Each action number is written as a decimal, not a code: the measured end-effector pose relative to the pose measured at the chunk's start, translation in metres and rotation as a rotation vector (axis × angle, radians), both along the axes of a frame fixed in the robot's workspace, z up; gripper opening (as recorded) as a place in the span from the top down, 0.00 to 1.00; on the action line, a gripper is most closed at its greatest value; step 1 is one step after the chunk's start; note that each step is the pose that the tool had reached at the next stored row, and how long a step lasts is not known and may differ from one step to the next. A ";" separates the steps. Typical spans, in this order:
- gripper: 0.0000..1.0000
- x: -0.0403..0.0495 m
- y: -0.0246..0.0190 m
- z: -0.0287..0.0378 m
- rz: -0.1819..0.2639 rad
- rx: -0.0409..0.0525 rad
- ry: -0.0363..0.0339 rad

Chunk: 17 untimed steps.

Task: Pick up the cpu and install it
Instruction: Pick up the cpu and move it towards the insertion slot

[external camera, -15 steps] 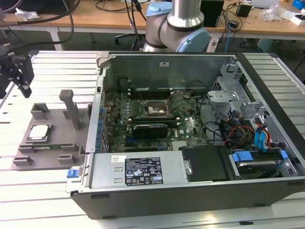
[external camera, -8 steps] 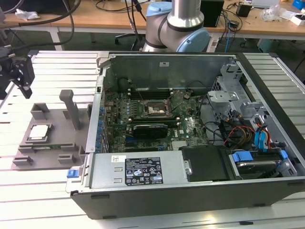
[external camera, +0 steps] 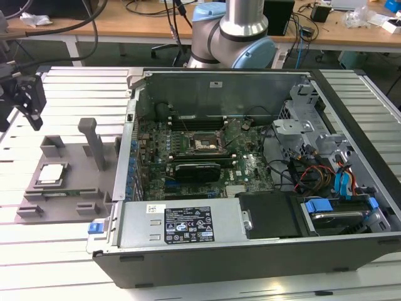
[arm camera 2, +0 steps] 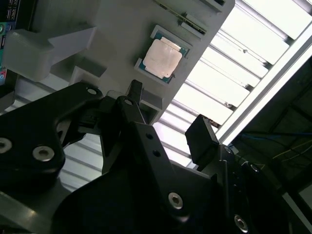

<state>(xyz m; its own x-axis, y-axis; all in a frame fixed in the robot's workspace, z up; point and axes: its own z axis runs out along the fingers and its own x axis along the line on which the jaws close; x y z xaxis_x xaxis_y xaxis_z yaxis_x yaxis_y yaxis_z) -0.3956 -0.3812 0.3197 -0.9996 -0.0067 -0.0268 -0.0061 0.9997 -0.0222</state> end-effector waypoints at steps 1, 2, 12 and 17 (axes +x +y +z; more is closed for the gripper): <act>0.37 0.0000 0.0000 -0.0002 0.000 0.0000 0.0000; 0.37 0.0000 0.0000 -0.0006 0.000 0.0000 0.0000; 0.37 0.0000 0.0000 -0.0034 0.000 0.0000 0.0000; 0.37 0.0000 0.0000 -0.0048 0.000 0.0000 0.0001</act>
